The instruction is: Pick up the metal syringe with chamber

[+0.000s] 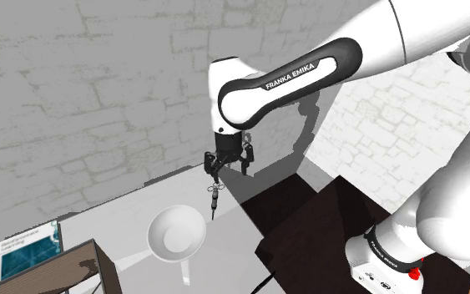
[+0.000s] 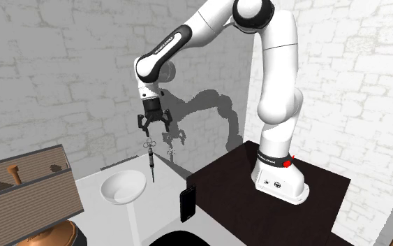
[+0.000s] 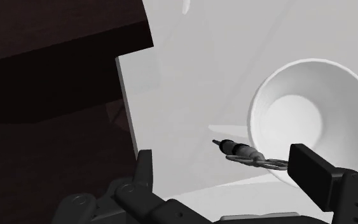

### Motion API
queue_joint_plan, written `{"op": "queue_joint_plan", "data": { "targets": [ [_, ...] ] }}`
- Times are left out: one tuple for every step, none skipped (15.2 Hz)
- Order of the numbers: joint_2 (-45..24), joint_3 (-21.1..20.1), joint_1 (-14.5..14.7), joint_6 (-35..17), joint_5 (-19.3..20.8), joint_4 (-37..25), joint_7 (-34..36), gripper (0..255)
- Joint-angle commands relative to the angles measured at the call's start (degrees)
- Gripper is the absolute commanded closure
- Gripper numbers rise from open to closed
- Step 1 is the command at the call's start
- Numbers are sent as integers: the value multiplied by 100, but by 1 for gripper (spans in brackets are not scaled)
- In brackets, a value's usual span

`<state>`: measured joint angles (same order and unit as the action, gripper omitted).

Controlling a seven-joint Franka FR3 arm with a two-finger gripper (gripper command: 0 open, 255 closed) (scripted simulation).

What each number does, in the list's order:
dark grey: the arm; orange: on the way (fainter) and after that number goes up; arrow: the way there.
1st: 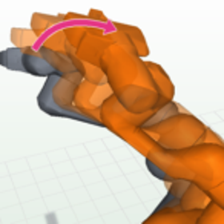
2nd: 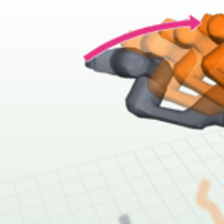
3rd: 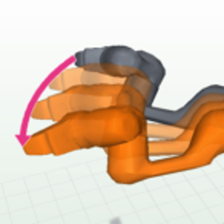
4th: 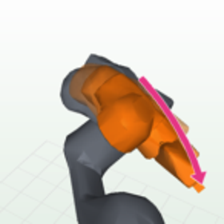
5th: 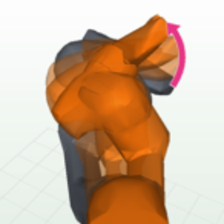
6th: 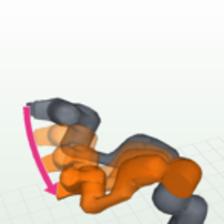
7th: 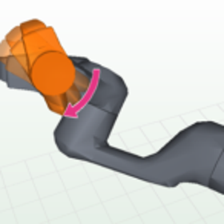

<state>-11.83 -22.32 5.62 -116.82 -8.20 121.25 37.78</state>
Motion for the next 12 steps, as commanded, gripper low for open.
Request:
{"op": "queue_joint_plan", "data": {
  "targets": [
    [-486, 13, 90, -124, 59, -342, 271, 0],
    [-721, 28, 141, -168, 86, -525, 393, 0],
    [-955, 47, 195, -206, 112, -716, 511, 0],
    [-1043, 59, 220, -218, 119, -791, 553, 0],
    [-1095, 68, 229, -280, 132, -778, 550, 0],
    [-1147, 77, 238, -342, 146, -767, 548, 0],
    [-1201, 86, 247, -403, 161, -756, 547, 0],
    [-1255, 95, 256, -464, 175, -747, 545, 0],
    [-1309, 105, 265, -524, 190, -739, 544, 0],
    [-1365, 115, 274, -584, 205, -733, 542, 0],
    [-1454, 130, 289, -678, 229, -725, 540, 0],
    [-1453, 130, 289, -678, 228, -724, 540, 0]
  ]
}}
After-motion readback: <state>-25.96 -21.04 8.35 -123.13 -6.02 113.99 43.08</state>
